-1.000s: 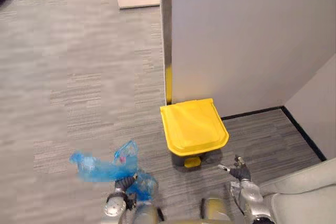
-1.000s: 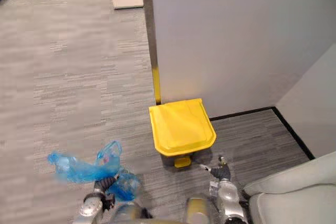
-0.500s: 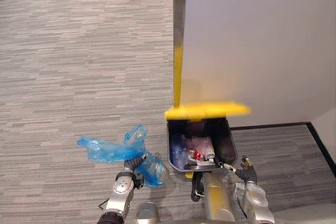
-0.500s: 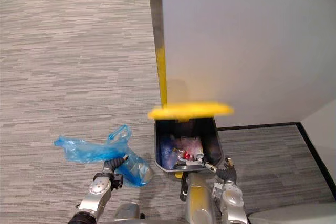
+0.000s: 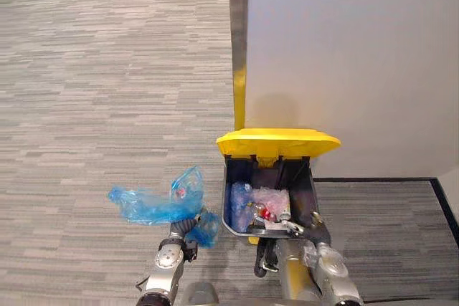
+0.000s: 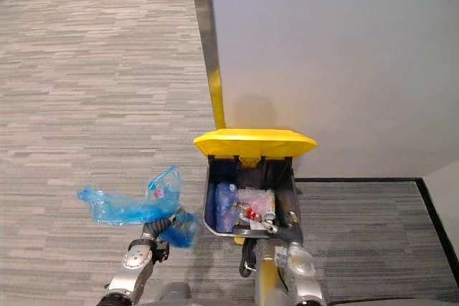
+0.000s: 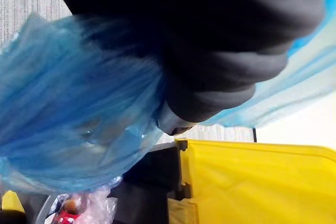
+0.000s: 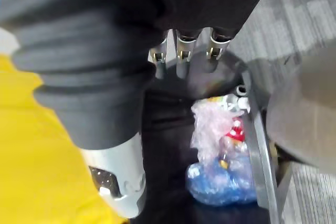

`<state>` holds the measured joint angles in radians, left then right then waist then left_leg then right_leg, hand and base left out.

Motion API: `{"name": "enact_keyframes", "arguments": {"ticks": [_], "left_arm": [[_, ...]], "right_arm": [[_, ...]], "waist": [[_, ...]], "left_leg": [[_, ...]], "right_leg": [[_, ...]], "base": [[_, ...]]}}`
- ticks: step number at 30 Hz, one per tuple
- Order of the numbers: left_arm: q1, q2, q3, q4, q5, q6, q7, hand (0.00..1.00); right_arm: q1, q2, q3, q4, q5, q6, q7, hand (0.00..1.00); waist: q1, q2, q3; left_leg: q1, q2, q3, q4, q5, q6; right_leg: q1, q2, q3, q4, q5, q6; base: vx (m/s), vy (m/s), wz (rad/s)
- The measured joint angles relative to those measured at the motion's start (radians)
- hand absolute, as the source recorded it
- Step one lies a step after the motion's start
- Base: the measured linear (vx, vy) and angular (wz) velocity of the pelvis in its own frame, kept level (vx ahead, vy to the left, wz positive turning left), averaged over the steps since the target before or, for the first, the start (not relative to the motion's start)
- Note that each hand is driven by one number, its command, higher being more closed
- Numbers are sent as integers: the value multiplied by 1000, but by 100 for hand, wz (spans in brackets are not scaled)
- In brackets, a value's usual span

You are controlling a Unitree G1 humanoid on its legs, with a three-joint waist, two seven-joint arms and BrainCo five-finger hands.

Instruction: Gather rubbish on tea table into small bin, then transfer packed bag to large trash can.

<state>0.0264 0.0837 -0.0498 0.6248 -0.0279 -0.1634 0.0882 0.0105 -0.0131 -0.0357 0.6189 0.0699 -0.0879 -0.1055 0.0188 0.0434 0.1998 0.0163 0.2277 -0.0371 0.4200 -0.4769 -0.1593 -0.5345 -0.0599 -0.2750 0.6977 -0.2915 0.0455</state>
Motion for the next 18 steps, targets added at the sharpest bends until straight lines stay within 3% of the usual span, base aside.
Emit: {"name": "enact_keyframes", "arguments": {"ticks": [4, 9, 15, 16, 17, 18], "left_arm": [[9, -2, -30, -57, 1, -1, 0, 100], [24, -1, -39, -89, -1, -20, 5, 100], [38, 31, -68, -128, -11, -45, 8, 100], [28, 40, -69, -133, -23, -50, 10, 100], [23, 42, -69, -132, -25, -50, 12, 100], [8, 36, -76, -134, -39, -56, 20, 100]], "right_arm": [[-141, -27, 98, -17, -26, -4, -1, 0], [-301, -93, 159, -9, -66, -14, -9, 0], [-538, -196, 228, 89, -80, -12, -10, 0], [-601, -234, 234, 110, -79, -13, -18, 0], [-615, -247, 234, 109, -78, -13, -24, 0], [-648, -289, 236, 106, -76, -14, -27, 0]], "waist": [[7, 2, -1], [25, -1, 1], [31, -15, 12], [34, -25, 19], [33, -25, 21], [50, 6, 40]], "left_leg": [[-48, 16, -41, -37, 76, -22], [-111, 13, -41, 15, 75, -19], [-133, 10, -98, -51, 74, -23], [-188, -29, -99, 84, 64, -14], [-211, -51, -100, 140, 57, 2], [-237, -52, -88, 162, 40, 64]], "right_leg": [[-10, -3, -60, -36, 0, 0], [-10, -9, -94, -56, -1, -4], [-11, 61, -66, -191, 39, -17], [-12, 59, -78, -231, 64, -16], [-12, 61, -81, -248, 72, 17], [-49, 68, -59, -142, 51, 48]], "base": [[6, -165, 35], [-77, -105, 21], [-97, -87, 1], [-135, -73, -11], [-169, -58, -23], [-128, -31, -11]]}}
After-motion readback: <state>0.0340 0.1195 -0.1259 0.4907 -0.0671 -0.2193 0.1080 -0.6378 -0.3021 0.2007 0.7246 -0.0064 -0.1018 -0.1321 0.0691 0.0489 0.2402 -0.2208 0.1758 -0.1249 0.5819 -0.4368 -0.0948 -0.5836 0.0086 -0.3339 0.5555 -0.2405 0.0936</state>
